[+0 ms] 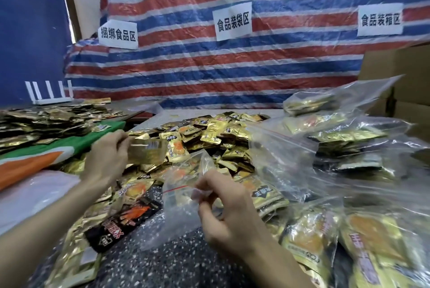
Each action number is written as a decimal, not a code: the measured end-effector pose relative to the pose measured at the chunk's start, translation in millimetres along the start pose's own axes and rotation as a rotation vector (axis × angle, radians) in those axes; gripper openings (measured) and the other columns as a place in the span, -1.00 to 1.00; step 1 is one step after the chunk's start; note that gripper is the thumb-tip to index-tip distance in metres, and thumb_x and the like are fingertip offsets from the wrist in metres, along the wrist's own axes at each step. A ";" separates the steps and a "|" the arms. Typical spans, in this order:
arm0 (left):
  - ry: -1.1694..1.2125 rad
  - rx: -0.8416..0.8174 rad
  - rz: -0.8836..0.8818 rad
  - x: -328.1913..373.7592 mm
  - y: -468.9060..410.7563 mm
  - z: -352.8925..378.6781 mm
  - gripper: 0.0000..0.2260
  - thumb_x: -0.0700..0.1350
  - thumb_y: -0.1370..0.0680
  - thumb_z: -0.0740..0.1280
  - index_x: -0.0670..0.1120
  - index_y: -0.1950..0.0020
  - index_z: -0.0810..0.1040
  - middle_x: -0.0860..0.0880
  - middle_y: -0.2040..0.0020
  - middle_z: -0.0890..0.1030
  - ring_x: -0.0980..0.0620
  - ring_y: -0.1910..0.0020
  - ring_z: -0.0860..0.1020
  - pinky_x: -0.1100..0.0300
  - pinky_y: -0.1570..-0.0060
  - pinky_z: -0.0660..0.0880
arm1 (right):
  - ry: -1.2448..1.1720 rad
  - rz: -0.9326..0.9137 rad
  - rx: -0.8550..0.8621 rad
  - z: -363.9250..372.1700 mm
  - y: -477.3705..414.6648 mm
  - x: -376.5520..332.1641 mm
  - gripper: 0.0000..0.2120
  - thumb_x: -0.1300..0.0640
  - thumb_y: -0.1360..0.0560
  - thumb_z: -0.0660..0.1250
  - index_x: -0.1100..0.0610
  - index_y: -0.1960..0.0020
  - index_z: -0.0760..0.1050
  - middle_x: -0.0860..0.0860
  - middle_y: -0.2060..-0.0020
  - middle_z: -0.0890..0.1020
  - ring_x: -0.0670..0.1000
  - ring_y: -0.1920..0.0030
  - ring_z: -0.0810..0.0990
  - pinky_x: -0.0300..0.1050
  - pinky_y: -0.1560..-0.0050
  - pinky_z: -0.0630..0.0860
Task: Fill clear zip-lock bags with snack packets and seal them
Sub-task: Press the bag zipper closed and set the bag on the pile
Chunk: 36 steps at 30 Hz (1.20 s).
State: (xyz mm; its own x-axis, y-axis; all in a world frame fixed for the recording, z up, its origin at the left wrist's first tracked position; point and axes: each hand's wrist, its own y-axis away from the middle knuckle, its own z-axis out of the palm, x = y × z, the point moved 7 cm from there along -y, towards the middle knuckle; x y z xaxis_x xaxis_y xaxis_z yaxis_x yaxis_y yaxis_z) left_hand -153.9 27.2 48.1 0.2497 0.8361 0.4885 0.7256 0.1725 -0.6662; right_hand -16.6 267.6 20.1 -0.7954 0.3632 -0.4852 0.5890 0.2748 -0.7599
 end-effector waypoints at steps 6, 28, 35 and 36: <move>0.267 -0.069 0.078 56.6 -0.8 -69.6 -0.90 -0.10 -0.62 0.31 -0.08 -0.01 0.61 -0.02 0.14 0.58 0.06 0.19 0.53 0.24 0.31 0.42 | 0.077 -0.065 0.008 -3.3 -1.5 -9.4 -0.92 0.30 -0.44 0.31 0.18 0.12 0.54 -0.01 0.19 0.58 -0.06 0.20 0.54 -0.09 0.23 0.56; -0.182 -0.403 0.603 222.7 50.4 -111.9 -0.91 -0.17 -0.60 0.29 -0.06 0.02 0.59 0.03 0.12 0.59 0.08 0.15 0.54 0.03 0.14 0.59 | 0.056 -0.144 0.099 -8.1 4.5 -31.2 -0.91 0.27 -0.37 0.41 0.13 0.17 0.65 -0.05 0.16 0.58 -0.08 0.21 0.57 -0.13 0.29 0.54; -0.196 -0.476 0.623 228.4 62.0 -89.8 -0.93 -0.11 -0.60 0.31 -0.03 0.01 0.58 0.08 0.13 0.58 0.14 0.15 0.51 0.22 0.22 0.47 | 0.094 -0.168 0.152 -10.3 2.5 -34.1 -0.91 0.30 -0.39 0.37 0.20 0.13 0.63 0.01 0.15 0.60 -0.03 0.17 0.58 -0.15 0.21 0.51; -0.206 -0.461 0.612 226.1 61.1 -86.2 -0.94 -0.11 -0.60 0.30 -0.03 0.01 0.57 0.07 0.13 0.58 0.11 0.16 0.51 0.19 0.22 0.47 | 0.102 -0.182 0.172 -11.1 2.7 -35.0 -0.91 0.32 -0.40 0.39 0.21 0.12 0.63 0.02 0.13 0.61 -0.03 0.16 0.59 -0.16 0.20 0.51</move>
State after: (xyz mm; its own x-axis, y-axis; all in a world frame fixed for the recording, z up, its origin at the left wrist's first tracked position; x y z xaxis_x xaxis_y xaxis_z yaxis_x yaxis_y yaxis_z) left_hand 2.2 181.8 166.4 0.5991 0.8000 -0.0327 0.7016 -0.5443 -0.4599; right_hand 14.4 265.5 39.9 -0.8623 0.4120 -0.2944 0.3978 0.1915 -0.8973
